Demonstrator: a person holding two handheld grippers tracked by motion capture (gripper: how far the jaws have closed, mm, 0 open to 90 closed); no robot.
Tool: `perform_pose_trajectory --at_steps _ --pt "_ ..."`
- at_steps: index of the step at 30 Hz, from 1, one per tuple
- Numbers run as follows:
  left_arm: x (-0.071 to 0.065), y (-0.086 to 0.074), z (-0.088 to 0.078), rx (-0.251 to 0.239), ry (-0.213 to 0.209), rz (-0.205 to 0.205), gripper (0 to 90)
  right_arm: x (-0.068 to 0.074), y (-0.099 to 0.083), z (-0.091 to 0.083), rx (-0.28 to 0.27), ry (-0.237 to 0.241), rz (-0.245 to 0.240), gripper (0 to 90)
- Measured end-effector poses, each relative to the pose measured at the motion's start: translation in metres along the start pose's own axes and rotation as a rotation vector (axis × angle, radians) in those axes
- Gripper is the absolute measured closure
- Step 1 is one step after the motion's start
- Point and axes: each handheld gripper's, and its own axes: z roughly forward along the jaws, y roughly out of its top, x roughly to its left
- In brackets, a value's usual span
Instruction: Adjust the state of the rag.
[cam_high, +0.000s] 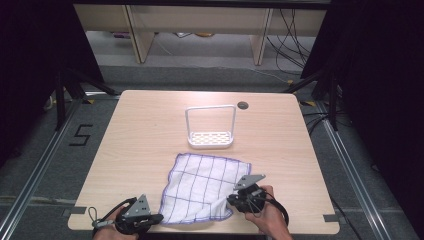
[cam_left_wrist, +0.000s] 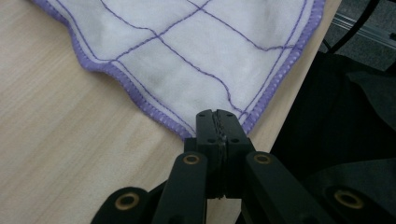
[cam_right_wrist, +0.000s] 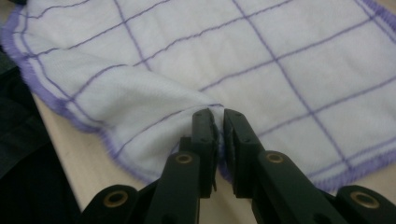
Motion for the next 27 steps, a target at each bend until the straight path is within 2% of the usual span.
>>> perform_pose_trajectory --at_steps 1,3,5,6,7,9,10,11,12,13,14,15,16,17,18,19,20,21,22,23,25,26,27 --pt "-0.001 -0.001 0.0 0.0 -0.004 -0.019 88.3 -0.001 0.004 0.003 0.004 -0.004 -0.012 83.3" --pt "0.001 -0.001 0.0 0.001 0.004 0.001 88.1 -0.003 0.019 0.01 0.015 0.002 -0.047 84.7" --pt "0.002 -0.001 0.0 -0.001 0.007 -0.014 87.6 -0.003 0.024 0.012 0.017 -0.003 -0.063 85.0" --pt "0.003 -0.002 0.0 -0.002 0.006 -0.014 87.4 -0.003 0.035 0.021 0.054 0.02 -0.088 81.9" --pt "0.003 -0.002 0.0 -0.002 0.006 -0.014 87.2 -0.003 0.038 0.024 0.092 0.03 -0.083 80.2" --pt "0.003 -0.002 0.0 -0.005 0.008 -0.012 86.9 -0.006 0.041 0.034 0.095 0.015 -0.075 76.2" --pt "0.003 -0.002 0.0 -0.005 0.008 -0.012 86.8 -0.005 0.041 0.035 0.104 0.017 -0.051 74.1" --pt "0.003 -0.002 0.0 -0.004 0.01 -0.005 86.8 -0.005 0.041 0.035 0.104 0.017 -0.051 74.1" --pt "0.003 -0.002 0.0 -0.007 0.008 -0.011 86.5 -0.008 0.041 0.028 0.064 -0.004 -0.04 67.8" --pt "0.002 -0.002 0.0 -0.017 0.006 -0.035 86.3 -0.009 0.04 0.023 0.05 0.003 -0.042 66.3" --pt "0.002 -0.003 0.001 -0.022 0.004 -0.052 86.2 -0.009 0.039 0.013 0.025 -0.021 -0.003 65.5" --pt "0.002 -0.003 0.001 -0.022 0.004 -0.052 86.2 -0.009 0.039 0.013 0.025 -0.021 -0.003 65.5" --pt "0.003 -0.003 0.0 -0.016 0.009 -0.036 86.1 -0.007 0.035 -0.004 -0.011 -0.037 0.007 63.8" --pt "0.003 -0.003 0.0 -0.016 0.009 -0.036 86.1 -0.007 0.035 -0.004 -0.011 -0.037 0.007 63.8" --pt "0.002 -0.003 0.001 -0.023 0.006 -0.051 86.1 -0.002 0.03 -0.016 -0.074 -0.02 -0.03 61.8" --pt "0.002 -0.003 0.001 -0.023 0.006 -0.051 86.1 -0.002 0.03 -0.016 -0.074 -0.02 -0.03 61.8" --pt "0.004 -0.002 0.0 -0.01 0.004 -0.023 86.0 0.008 0.022 -0.025 -0.089 -0.005 -0.047 61.2" --pt "0.004 -0.002 0.0 -0.01 0.004 -0.023 86.1 0.008 0.022 -0.025 -0.089 -0.005 -0.047 61.2" --pt "0.004 -0.002 0.0 -0.009 0.005 -0.024 86.0 0.019 0.014 -0.028 -0.084 0.0 -0.021 60.2" --pt "0.004 -0.002 0.0 -0.009 0.005 -0.024 86.1 0.019 0.014 -0.028 -0.084 0.0 -0.021 60.2" --pt "0.003 -0.002 0.001 -0.023 0.005 -0.039 86.1 0.028 0.006 -0.021 -0.064 0.035 -0.014 57.2" --pt "0.004 -0.002 0.0 -0.004 0.009 -0.018 86.1 0.03 0.004 -0.018 -0.064 0.035 0.003 55.6" --pt "0.004 -0.002 0.0 -0.005 0.009 -0.019 86.1 0.032 0.003 -0.014 -0.045 0.042 0.002 54.7"
